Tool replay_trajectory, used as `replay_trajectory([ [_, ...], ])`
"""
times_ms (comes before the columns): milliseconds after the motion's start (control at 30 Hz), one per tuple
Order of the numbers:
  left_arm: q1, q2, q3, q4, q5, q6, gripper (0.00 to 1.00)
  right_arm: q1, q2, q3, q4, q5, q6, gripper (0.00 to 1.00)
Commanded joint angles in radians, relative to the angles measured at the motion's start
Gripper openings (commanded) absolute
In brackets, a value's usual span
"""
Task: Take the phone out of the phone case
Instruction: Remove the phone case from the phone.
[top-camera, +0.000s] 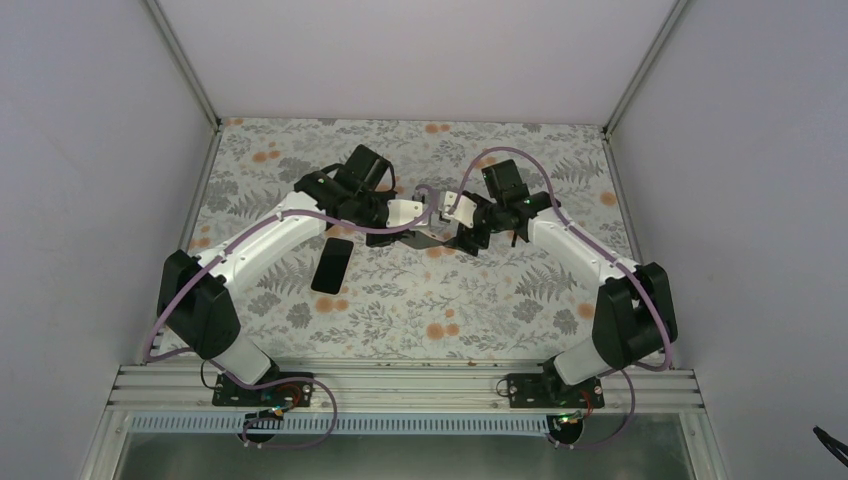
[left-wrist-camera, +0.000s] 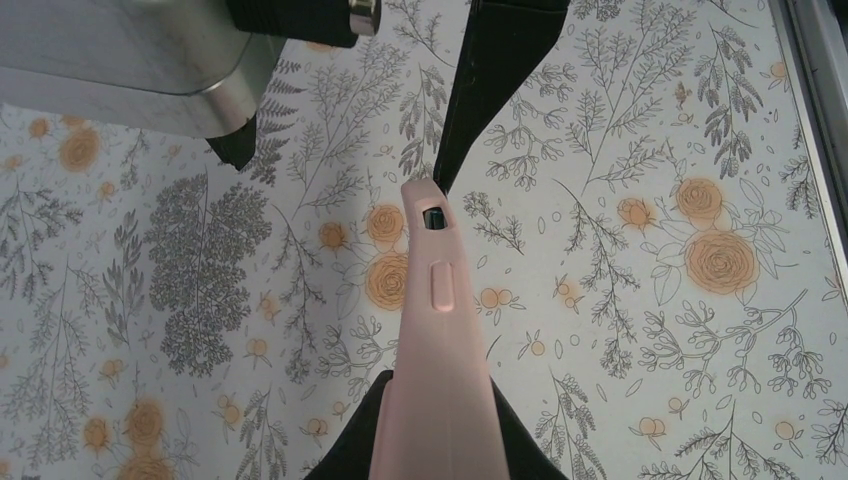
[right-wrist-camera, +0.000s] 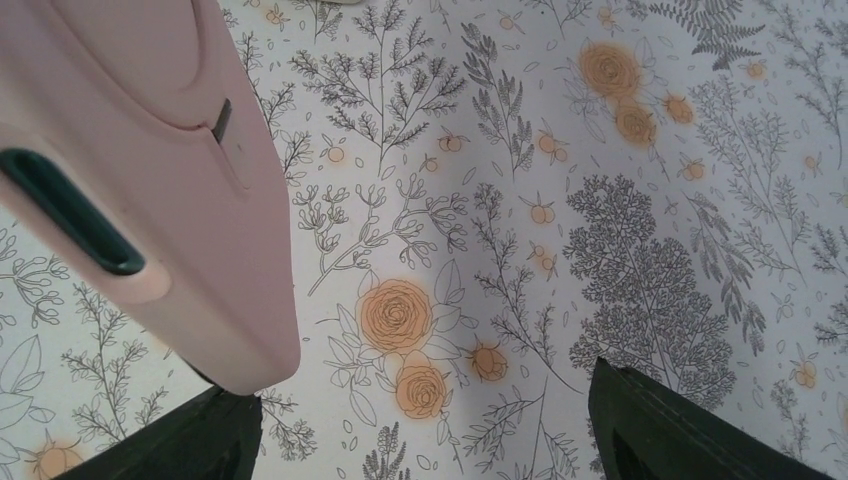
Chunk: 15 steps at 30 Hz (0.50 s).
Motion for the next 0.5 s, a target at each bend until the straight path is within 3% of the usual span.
replay_trajectory([
  [0,-0.005,-0.025,0.019,0.023,0.052,0.004,0.02,0.003,0.014,0.038,0.045,0.020,0.006,0.84],
  [467,-0.011,-0.011,0.024,0.009,0.103,-0.003,0.02,-0.002,0.018,0.078,0.127,0.052,0.069,0.84],
])
